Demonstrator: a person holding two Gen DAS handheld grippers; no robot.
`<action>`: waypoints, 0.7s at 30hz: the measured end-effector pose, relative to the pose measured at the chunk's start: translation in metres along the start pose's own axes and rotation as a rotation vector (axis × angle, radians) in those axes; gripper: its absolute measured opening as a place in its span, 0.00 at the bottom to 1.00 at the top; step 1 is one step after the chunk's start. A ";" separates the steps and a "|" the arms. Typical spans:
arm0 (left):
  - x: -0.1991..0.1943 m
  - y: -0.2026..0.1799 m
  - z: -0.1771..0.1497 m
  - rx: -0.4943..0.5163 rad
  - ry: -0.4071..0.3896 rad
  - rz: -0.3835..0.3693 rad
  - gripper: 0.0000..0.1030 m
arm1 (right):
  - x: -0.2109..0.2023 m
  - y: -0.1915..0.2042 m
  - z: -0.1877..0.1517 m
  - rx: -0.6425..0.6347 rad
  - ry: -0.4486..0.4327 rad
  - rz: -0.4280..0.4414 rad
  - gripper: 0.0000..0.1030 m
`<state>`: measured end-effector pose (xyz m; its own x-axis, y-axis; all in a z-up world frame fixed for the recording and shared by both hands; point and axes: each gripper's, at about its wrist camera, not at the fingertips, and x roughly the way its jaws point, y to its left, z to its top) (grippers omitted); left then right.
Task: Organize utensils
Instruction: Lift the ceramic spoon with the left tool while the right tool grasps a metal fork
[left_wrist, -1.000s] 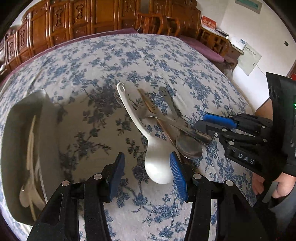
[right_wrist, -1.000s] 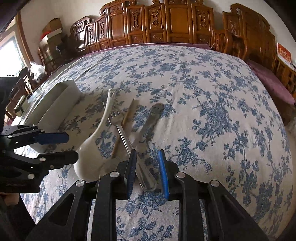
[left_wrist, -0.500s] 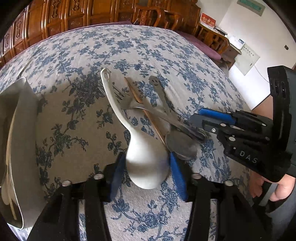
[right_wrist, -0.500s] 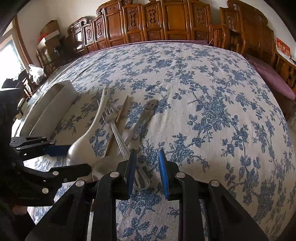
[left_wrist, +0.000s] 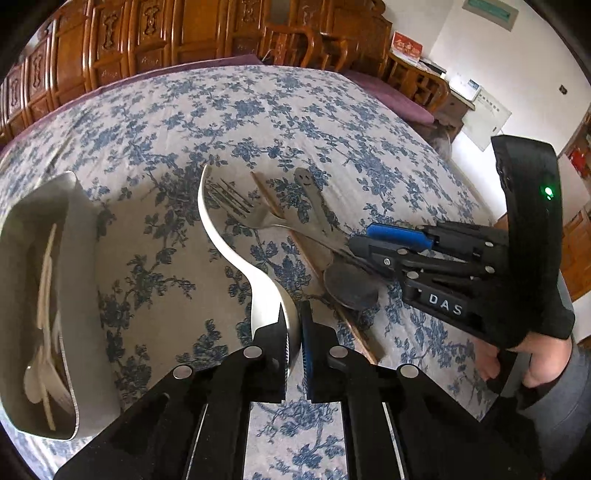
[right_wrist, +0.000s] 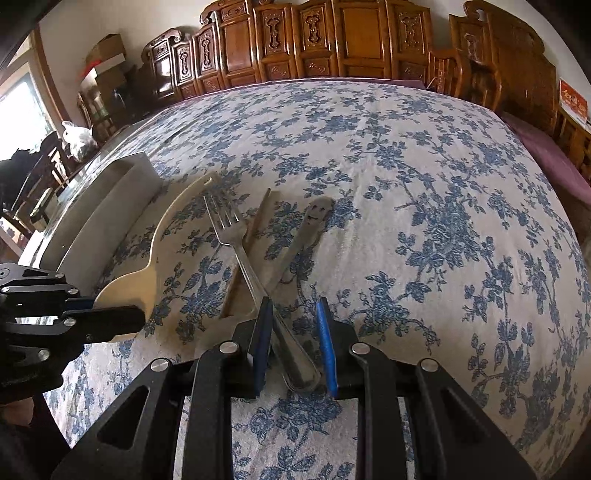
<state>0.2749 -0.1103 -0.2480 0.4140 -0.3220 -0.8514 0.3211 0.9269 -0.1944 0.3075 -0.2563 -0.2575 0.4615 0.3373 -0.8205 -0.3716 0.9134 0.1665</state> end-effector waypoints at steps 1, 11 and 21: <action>-0.002 0.000 0.000 0.005 -0.002 0.002 0.05 | 0.001 0.001 0.000 -0.004 0.000 0.003 0.26; -0.013 0.004 -0.004 0.015 -0.017 0.017 0.05 | 0.017 0.026 0.014 -0.086 0.009 0.032 0.28; -0.019 0.006 -0.008 0.022 -0.018 0.023 0.05 | 0.029 0.035 0.034 -0.209 0.016 -0.006 0.25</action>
<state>0.2625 -0.0975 -0.2370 0.4367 -0.3048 -0.8464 0.3301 0.9295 -0.1644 0.3351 -0.2067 -0.2567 0.4519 0.3273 -0.8298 -0.5286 0.8476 0.0465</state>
